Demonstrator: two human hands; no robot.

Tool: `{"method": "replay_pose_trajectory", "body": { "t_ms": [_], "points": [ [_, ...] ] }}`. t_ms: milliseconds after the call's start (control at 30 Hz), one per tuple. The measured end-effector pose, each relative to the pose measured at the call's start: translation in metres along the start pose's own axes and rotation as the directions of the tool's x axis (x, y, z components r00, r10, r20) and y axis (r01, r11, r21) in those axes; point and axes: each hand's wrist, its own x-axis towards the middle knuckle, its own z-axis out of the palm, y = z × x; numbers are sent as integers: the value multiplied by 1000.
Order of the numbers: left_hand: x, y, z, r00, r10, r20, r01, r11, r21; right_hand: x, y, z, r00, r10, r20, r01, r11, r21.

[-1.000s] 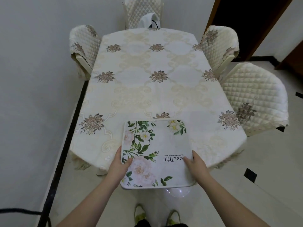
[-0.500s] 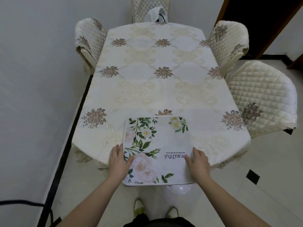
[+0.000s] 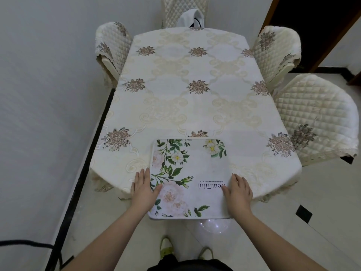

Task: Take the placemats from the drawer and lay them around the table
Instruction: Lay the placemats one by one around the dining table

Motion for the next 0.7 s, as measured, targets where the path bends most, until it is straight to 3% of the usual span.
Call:
{"method": "replay_pose_trajectory", "body": {
  "t_ms": [100, 267, 433, 700],
  "points": [
    [-6, 8, -5, 999, 33, -23, -35, 993, -117, -3, -4, -5, 999, -20, -38, 21, 999, 43],
    [-15, 26, -25, 987, 128, -99, -157, 902, -402, -9, -17, -23, 997, -76, -28, 81, 924, 374],
    [-7, 27, -36, 998, 34, 51, 7, 773, -635, 4, -34, -48, 999, 18, 43, -37, 861, 507],
    [-5, 32, -42, 998, 33, 58, 8, 802, -598, 13, -37, -51, 987, 1, 159, -75, 883, 463]
  ]
}}
